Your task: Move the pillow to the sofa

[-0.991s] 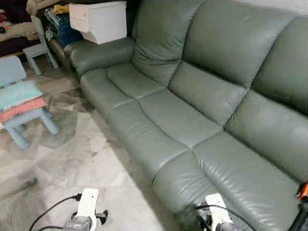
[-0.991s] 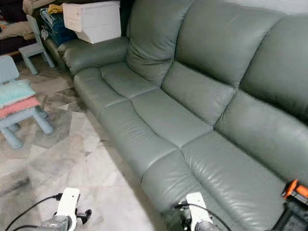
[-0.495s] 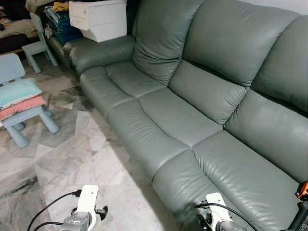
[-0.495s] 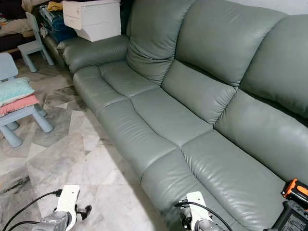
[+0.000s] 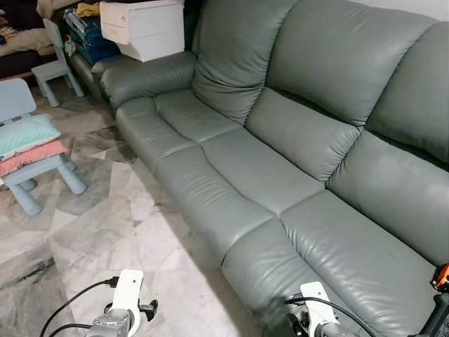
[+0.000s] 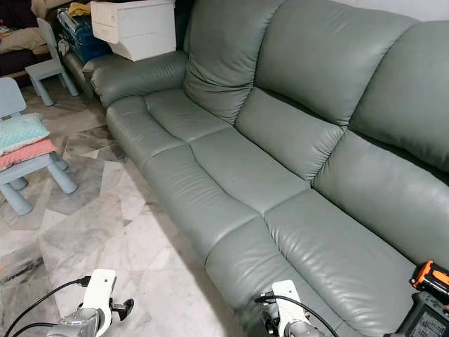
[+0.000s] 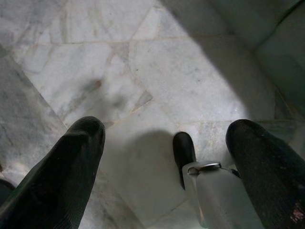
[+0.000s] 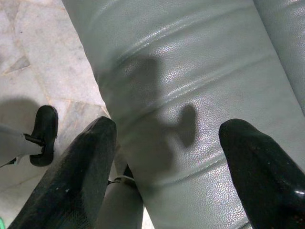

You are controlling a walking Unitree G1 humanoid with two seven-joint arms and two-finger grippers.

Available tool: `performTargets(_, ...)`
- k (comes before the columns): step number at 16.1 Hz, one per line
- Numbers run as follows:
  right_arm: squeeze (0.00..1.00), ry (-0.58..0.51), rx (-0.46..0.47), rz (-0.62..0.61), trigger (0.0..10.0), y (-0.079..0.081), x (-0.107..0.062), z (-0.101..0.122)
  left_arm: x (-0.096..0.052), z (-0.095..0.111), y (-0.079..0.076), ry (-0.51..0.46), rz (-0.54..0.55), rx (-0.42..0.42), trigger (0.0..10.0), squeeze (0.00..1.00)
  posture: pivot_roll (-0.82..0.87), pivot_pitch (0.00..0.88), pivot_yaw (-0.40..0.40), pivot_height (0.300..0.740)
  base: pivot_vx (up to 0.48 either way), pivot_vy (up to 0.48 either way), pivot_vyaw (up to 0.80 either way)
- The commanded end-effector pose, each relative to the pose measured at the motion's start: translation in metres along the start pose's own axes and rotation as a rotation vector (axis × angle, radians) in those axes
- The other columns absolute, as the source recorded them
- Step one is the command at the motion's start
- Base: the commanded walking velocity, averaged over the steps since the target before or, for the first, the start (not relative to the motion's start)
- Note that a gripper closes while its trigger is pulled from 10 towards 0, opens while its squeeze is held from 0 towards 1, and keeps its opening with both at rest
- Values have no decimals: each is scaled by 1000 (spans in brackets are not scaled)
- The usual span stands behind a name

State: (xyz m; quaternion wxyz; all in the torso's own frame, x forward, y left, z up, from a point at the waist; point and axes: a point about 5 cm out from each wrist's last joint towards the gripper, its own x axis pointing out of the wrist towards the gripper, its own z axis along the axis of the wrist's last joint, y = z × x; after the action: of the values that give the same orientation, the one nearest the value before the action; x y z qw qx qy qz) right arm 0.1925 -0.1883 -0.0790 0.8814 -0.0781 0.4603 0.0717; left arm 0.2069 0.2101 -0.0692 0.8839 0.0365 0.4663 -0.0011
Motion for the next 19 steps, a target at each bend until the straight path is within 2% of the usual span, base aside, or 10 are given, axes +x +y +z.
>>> performTargets(1, 0, -8, -3, -3, 10000, 0, 0, 0, -1, -3, 2, 11, 7, -2, 10000, 0, -62, 0, 61, 740, 0, 0, 0)
performTargets(6, 0, -14, 2, 5, 10000, 3, 0, 1, -1, -4, 3, 15, 18, 14, 10000, 0, -67, 0, 66, 740, 0, 356, 0)
performTargets(19, 0, -14, -4, 11, 10000, 4, 0, -1, -1, -3, 6, 17, 28, 69, 10000, 0, -64, 0, 74, 740, 0, 476, 0)
